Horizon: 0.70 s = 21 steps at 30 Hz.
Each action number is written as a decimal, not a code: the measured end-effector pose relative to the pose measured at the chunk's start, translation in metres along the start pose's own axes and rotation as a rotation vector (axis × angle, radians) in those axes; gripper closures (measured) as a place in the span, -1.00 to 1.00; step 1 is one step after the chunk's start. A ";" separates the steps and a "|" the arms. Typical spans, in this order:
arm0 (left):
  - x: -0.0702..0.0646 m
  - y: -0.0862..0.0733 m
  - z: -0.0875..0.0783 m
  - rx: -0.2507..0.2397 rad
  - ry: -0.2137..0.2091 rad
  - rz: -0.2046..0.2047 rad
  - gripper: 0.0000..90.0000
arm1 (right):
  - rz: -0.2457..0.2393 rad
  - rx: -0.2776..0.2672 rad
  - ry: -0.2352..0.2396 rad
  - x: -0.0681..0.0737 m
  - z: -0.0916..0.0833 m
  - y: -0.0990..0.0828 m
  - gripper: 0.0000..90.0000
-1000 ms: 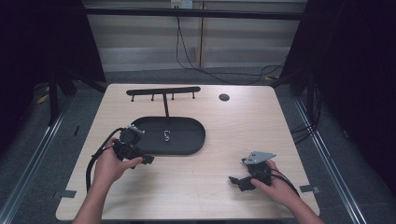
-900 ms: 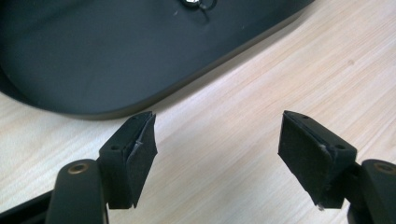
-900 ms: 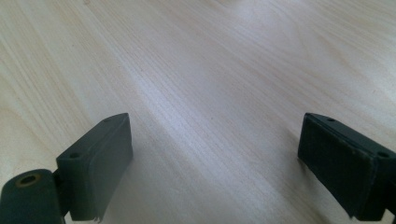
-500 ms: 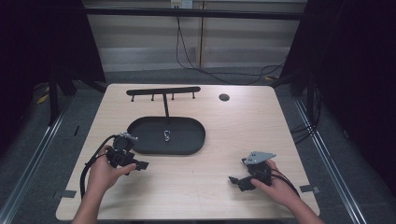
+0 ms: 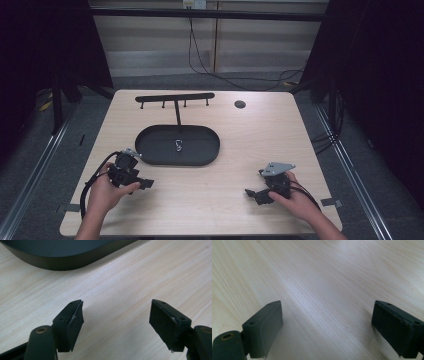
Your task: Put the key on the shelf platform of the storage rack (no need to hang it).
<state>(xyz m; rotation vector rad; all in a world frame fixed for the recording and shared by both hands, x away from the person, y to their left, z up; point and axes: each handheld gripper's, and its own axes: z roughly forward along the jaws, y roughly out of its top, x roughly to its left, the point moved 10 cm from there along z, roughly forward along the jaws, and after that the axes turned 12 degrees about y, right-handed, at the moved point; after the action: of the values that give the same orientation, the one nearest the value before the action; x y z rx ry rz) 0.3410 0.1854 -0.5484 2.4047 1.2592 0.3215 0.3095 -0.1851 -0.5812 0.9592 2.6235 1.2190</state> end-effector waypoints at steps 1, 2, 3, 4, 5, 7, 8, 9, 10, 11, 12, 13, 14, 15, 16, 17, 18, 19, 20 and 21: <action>0.000 -0.001 0.001 -0.002 0.002 0.006 -0.40 | 0.000 0.000 0.000 0.000 0.000 0.000 -0.79; 0.000 -0.002 0.001 0.000 0.003 0.006 -0.40 | 0.000 -0.001 -0.001 0.000 0.000 0.000 -0.79; 0.000 -0.003 0.002 -0.003 0.003 0.010 -0.40 | 0.000 0.000 0.000 0.000 0.000 0.000 -0.79; 0.000 -0.004 0.002 -0.001 0.005 0.015 -0.40 | 0.000 -0.001 -0.001 0.000 0.000 0.000 -0.79; 0.000 -0.005 0.002 -0.002 0.007 0.012 -0.40 | 0.000 0.000 0.000 0.000 0.000 0.000 -0.79; 0.000 -0.008 0.003 -0.002 0.010 0.022 -0.40 | 0.000 0.000 0.000 0.000 0.000 0.000 -0.79; 0.000 -0.010 0.003 0.004 0.011 0.025 -0.40 | 0.000 -0.001 -0.001 0.000 0.000 0.000 -0.79; 0.000 -0.011 0.004 0.004 0.010 0.020 -0.40 | 0.000 0.000 0.000 0.000 0.000 0.000 -0.79; 0.001 -0.012 0.004 0.004 0.012 0.024 -0.40 | 0.000 0.000 0.000 0.000 0.000 0.000 -0.79; 0.001 -0.014 0.004 0.003 0.014 0.025 -0.40 | 0.000 0.000 0.000 0.000 0.000 0.000 -0.79; 0.002 -0.015 0.004 0.008 0.018 0.032 -0.40 | 0.000 0.000 0.000 0.000 0.000 0.000 -0.79; 0.001 -0.017 0.005 0.009 0.020 0.027 -0.40 | 0.000 0.000 0.000 0.000 0.000 0.000 -0.79; 0.002 -0.018 0.005 0.011 0.026 0.038 -0.40 | 0.000 0.000 0.000 0.000 0.000 0.000 -0.79; 0.002 -0.019 0.005 0.015 0.027 0.037 -0.40 | -0.001 -0.001 0.000 0.000 0.000 0.000 -0.79; 0.001 -0.020 0.005 0.018 0.025 0.043 -0.40 | 0.000 0.000 0.000 0.000 0.000 0.000 -0.79; 0.000 -0.021 0.006 0.021 0.024 0.050 -0.41 | 0.000 0.000 0.000 0.000 0.000 0.000 -0.79; 0.000 -0.021 0.007 0.020 0.024 0.051 -0.41 | 0.000 0.000 0.000 0.000 0.000 0.000 -0.79; -0.001 -0.022 0.007 0.021 0.025 0.058 -0.42 | 0.000 0.000 0.000 0.000 0.000 0.000 -0.79; -0.001 -0.023 0.008 0.024 0.026 0.062 -0.42 | 0.000 0.000 0.000 0.000 0.000 0.000 -0.79; -0.001 -0.023 0.008 0.024 0.027 0.061 -0.43 | 0.000 0.000 0.000 0.000 0.000 0.000 -0.79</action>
<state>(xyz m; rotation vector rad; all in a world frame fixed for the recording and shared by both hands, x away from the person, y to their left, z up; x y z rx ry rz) 0.3263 0.1947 -0.5660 2.4703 1.2099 0.3591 0.3095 -0.1851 -0.5812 0.9589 2.6235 1.2188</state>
